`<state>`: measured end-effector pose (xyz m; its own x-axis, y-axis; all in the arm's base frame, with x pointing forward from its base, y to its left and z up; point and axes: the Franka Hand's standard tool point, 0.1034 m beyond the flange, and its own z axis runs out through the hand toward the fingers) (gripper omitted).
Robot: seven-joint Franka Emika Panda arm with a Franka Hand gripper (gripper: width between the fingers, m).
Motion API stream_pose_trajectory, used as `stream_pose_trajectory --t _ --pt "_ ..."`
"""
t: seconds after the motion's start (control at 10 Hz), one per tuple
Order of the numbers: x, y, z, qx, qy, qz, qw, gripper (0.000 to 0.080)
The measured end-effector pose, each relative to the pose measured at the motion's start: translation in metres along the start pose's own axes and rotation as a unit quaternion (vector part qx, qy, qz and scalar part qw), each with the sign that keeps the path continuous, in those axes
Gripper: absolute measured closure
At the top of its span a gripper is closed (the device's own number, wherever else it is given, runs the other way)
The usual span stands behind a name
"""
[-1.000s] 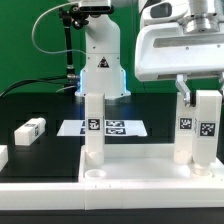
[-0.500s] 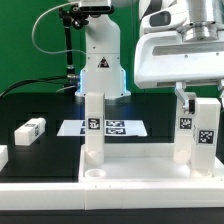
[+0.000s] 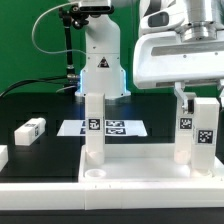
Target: Assemble desk
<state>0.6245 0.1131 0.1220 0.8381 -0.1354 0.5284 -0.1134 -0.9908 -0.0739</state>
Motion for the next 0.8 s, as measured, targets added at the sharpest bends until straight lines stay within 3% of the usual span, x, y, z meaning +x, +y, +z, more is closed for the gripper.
stream_pose_trajectory --t 0.1,0.2,0.3,0.4,0.8 --pt "-0.0002 0.0001 0.0001 0.000 0.000 -0.001 1.000 0.0356" --pt "-0.0002 0.0001 0.0002 0.000 0.000 -0.002 1.000 0.0356" --pt "-0.0003 0.0001 0.0002 0.000 0.000 -0.003 1.000 0.0229" --pt "-0.0003 0.0001 0.0003 0.000 0.000 -0.005 1.000 0.0166" --pt "-0.0004 0.0001 0.0003 0.000 0.000 -0.011 1.000 0.0151"
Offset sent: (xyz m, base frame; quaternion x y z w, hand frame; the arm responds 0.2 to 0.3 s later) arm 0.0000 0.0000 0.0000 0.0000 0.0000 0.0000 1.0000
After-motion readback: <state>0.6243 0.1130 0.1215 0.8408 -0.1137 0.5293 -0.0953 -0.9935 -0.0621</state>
